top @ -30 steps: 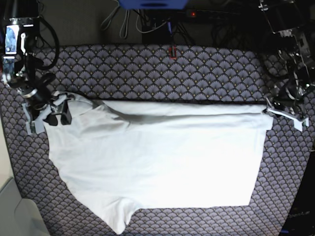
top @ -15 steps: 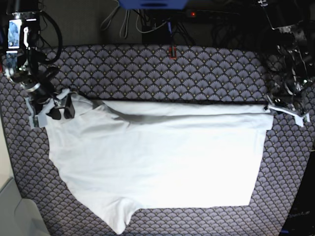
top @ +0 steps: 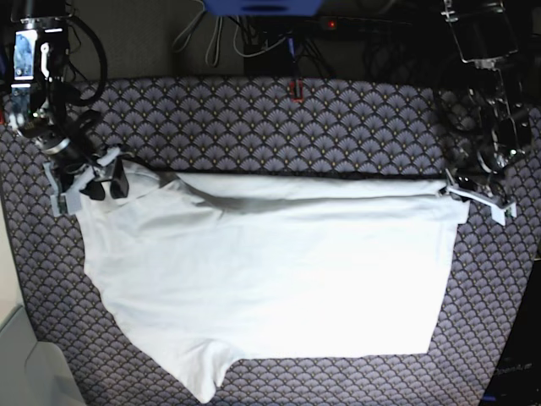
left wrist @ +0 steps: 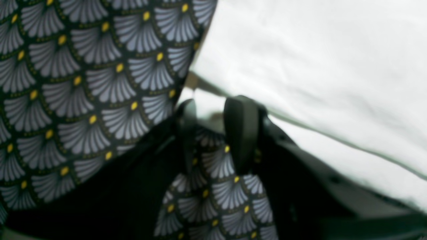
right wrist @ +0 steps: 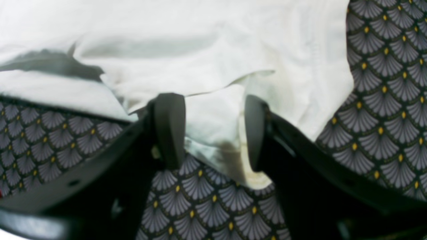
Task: Fold the T-shirt properly
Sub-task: 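Hold the folded edge with both grippers and adjust the grip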
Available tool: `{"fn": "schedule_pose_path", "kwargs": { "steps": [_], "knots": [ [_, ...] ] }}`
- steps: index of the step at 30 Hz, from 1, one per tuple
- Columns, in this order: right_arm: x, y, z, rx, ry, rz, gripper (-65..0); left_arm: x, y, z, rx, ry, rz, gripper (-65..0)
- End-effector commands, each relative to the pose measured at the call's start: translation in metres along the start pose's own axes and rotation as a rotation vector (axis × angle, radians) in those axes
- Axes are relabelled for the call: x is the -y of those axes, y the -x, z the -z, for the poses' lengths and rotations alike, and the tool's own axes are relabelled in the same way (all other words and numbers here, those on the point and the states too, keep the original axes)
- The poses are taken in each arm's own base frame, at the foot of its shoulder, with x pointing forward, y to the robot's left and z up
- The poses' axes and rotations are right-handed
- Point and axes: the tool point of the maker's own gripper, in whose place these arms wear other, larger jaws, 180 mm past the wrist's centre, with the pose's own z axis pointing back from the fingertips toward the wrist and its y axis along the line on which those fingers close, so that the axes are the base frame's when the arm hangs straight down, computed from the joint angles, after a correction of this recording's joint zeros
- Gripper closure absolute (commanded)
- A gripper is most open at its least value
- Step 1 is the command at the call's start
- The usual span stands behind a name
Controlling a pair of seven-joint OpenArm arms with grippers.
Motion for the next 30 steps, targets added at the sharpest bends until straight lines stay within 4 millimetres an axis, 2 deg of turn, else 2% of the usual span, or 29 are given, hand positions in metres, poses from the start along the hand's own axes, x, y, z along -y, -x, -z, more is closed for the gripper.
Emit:
{"fn": "schedule_pose_path", "kwargs": {
  "steps": [1,6,11,15,18,25,30],
  "knots": [
    [0.003,-0.017,-0.003,0.050,0.002,-0.016,-30.3,0.001,-0.015,-0.002,0.032,0.004,0.024,-19.1],
    [0.002,-0.017,-0.003,0.051,0.000,-0.012,-30.3,0.006,-0.014,0.000,0.018,0.009,0.072,-21.2],
    [0.003,-0.016,-0.003,0.048,0.001,-0.012,-30.3,0.005,-0.016,0.000,0.022,0.009,0.071,-39.0],
    [0.003,-0.015,-0.003,0.047,0.002,-0.011,-30.3,0.003,-0.017,-0.001,0.023,0.003,0.073,-47.7],
    [0.003,-0.015,-0.002,0.046,0.002,-0.009,-30.3,0.001,-0.015,0.001,0.016,-0.002,0.070,-49.8],
    [0.003,-0.015,-0.002,0.046,0.002,-0.009,-30.3,0.001,-0.015,0.001,0.015,-0.003,0.070,-49.6],
    [0.003,-0.014,-0.003,0.045,0.002,-0.009,-30.3,-0.007,-0.007,0.008,-0.009,-0.016,0.050,-49.5]
  ]
}}
